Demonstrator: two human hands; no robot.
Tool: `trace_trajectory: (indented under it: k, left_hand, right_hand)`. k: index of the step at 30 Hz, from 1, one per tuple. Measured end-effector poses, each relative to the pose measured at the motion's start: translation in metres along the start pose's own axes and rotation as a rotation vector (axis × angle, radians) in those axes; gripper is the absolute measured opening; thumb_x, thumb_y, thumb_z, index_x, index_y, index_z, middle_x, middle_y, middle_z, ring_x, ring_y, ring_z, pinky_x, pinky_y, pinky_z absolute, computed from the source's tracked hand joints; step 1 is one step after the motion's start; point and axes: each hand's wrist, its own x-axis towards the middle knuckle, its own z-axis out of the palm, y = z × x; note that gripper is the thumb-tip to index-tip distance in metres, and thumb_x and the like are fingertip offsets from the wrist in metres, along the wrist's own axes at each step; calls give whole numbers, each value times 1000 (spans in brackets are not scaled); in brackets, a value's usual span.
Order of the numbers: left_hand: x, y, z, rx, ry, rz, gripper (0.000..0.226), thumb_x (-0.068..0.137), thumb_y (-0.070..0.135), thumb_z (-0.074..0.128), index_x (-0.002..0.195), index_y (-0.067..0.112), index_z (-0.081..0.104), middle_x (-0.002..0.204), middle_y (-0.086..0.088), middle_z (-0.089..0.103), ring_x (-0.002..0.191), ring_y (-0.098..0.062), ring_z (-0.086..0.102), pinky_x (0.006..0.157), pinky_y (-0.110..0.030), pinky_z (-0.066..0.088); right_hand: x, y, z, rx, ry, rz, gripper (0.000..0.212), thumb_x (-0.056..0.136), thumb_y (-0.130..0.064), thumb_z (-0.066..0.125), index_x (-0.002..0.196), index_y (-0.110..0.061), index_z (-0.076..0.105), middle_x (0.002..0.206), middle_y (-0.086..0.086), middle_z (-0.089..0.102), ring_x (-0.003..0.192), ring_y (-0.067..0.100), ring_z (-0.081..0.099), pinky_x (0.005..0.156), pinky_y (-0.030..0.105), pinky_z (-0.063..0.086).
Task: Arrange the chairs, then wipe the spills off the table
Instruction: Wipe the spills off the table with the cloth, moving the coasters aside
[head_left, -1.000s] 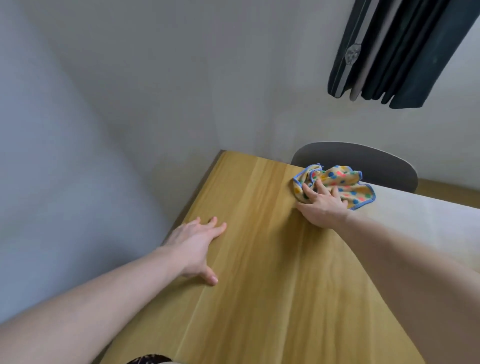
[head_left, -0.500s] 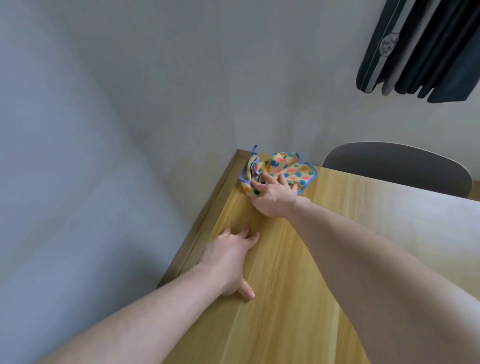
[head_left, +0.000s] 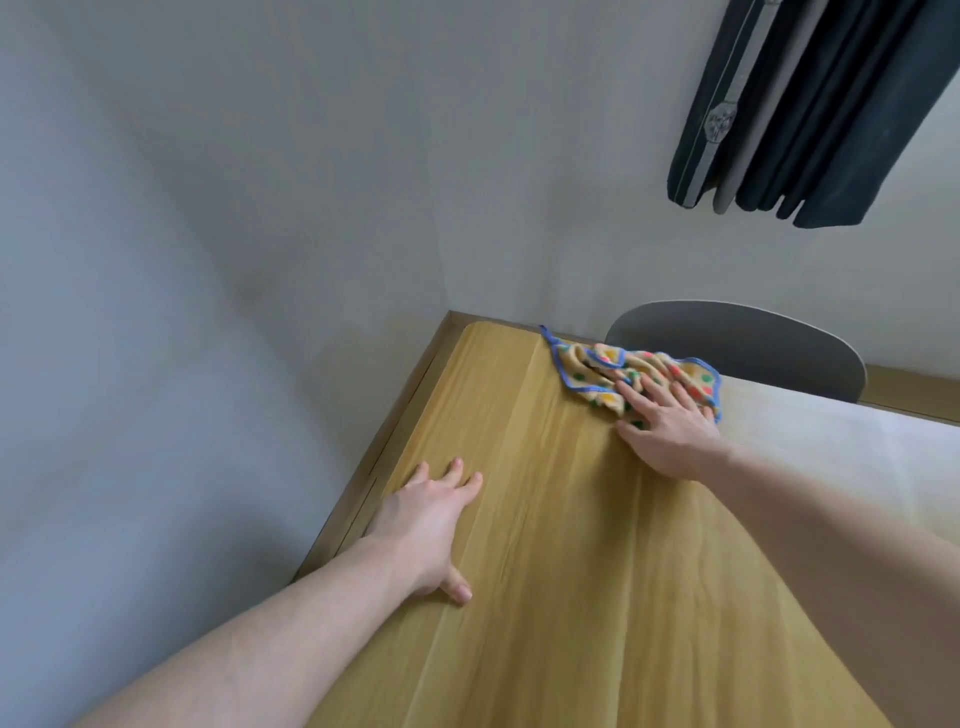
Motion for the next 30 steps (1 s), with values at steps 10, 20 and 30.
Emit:
trace_trajectory:
  k: [10,20,30]
  left_hand:
    - [0,2,-4,21,-15,-28,138,55,64,87,161,35,3,169,7,0,155,-33,8,122,-48,28]
    - [1,19,-12,161,-72,-80,141,54,69,87,161,33,4,170,4,1,151,-30,26,122,-51,25]
    - [3,104,-39,504,-172,-242,98,74,40,83,155,15,32,158,-9,36,146,-43,29,117,-59,27]
  right_hand:
    - [-5,-23,2,-9,-31,125,69,95,-68,31,158,-54,8,171,-14,-1,157,36,-8,119,71,7]
    - [-25,-19,13,29,-69,-46,68,98,-67,30,159,-54,3,171,-12,-7,157,32,-17,120,70,-8]
    - [-69,119,-4,65,-63,61,68,98,-68,33,158,-55,4,171,-13,-11,157,32,-17,118,72,-6]
